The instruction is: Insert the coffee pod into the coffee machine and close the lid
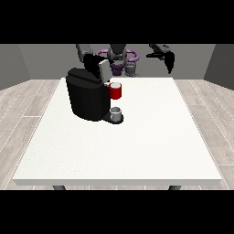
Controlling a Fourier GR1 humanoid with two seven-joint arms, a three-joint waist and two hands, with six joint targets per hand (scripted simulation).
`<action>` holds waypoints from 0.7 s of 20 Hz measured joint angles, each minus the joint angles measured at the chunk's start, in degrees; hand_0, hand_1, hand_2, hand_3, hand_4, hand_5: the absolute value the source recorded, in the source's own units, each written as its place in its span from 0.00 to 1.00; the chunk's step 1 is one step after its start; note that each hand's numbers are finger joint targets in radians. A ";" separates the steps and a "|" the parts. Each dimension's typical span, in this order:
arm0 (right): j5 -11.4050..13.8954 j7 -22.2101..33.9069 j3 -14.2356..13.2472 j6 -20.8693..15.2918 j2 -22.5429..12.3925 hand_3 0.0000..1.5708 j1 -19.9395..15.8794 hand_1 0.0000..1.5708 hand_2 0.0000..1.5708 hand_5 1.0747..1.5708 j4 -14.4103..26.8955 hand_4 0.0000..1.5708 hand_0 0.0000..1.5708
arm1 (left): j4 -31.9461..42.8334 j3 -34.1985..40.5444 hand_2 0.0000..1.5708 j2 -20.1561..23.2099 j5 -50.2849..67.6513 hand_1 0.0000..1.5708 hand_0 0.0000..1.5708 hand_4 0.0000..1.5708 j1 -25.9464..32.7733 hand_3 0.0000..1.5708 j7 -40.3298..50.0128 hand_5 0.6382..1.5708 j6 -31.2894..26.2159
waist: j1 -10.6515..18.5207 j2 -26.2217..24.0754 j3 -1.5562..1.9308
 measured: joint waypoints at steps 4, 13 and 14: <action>1.21 1.03 1.50 -0.21 1.55 0.00 -1.08 0.00 0.00 1.00 0.55 0.09 0.00 | 1.13 0.51 0.00 0.40 0.06 0.00 0.00 0.10 -0.01 0.00 -0.45 1.00 0.89 | -0.37 -0.35 0.11; 5.40 1.46 3.59 -1.59 2.48 0.00 -6.20 0.00 0.00 1.00 1.88 0.07 0.00 | 2.57 0.40 0.00 1.10 0.68 0.00 0.00 0.10 -1.28 0.00 -1.07 1.00 0.85 | 0.57 0.79 0.16; 5.67 1.68 3.72 -1.33 2.44 0.00 -6.63 0.00 0.00 1.00 1.94 0.09 0.00 | 2.82 0.51 0.00 1.21 0.68 0.00 0.00 0.00 -1.38 0.00 -1.17 1.00 1.05 | 0.40 0.68 0.16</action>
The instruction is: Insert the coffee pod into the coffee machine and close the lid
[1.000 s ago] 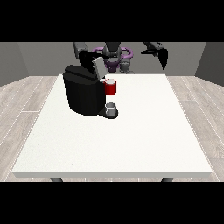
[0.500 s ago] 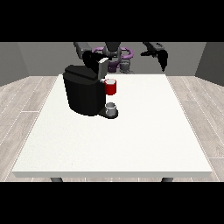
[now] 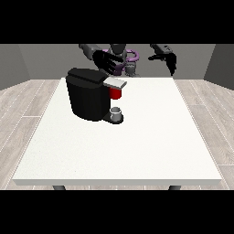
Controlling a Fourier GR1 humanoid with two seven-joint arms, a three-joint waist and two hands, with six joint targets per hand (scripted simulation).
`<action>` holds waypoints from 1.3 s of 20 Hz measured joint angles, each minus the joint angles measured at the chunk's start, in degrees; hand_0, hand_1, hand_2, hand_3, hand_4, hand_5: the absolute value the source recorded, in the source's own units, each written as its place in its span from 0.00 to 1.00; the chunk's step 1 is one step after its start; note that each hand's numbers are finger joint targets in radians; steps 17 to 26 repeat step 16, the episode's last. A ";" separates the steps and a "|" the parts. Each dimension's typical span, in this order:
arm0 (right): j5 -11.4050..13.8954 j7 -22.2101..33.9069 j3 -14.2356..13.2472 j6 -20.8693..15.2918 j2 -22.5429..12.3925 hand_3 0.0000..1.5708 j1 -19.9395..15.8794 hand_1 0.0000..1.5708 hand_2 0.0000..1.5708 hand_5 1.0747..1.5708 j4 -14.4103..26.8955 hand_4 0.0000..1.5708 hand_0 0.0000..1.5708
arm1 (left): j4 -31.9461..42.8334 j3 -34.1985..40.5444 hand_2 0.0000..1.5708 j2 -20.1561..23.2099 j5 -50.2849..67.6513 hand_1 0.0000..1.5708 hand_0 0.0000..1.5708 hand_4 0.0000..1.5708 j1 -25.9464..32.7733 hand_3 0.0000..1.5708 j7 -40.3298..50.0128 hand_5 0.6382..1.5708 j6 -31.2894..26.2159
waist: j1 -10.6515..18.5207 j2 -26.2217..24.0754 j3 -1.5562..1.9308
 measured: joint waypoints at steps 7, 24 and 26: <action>0.04 -0.79 0.13 0.43 1.97 0.00 -1.08 0.00 0.00 1.00 -0.22 0.08 0.00 | -0.07 -0.77 0.00 -0.16 -0.40 0.00 0.00 0.12 0.44 0.00 -2.89 1.00 0.14 | -0.39 -0.94 0.01; -8.20 -5.44 6.95 0.37 5.45 0.00 11.41 0.00 0.00 1.00 -6.72 0.10 0.00 | 2.02 -1.16 0.00 -2.13 -0.54 0.00 0.00 0.12 3.10 0.00 -4.54 1.00 1.68 | -4.42 -7.60 0.02; -8.20 -5.44 6.95 0.37 5.45 0.00 11.41 0.00 0.00 1.00 -6.72 0.10 0.00 | 2.02 -1.16 0.00 -2.13 -0.54 0.00 0.00 0.12 3.10 0.00 -4.54 1.00 1.68 | -4.42 -7.60 0.02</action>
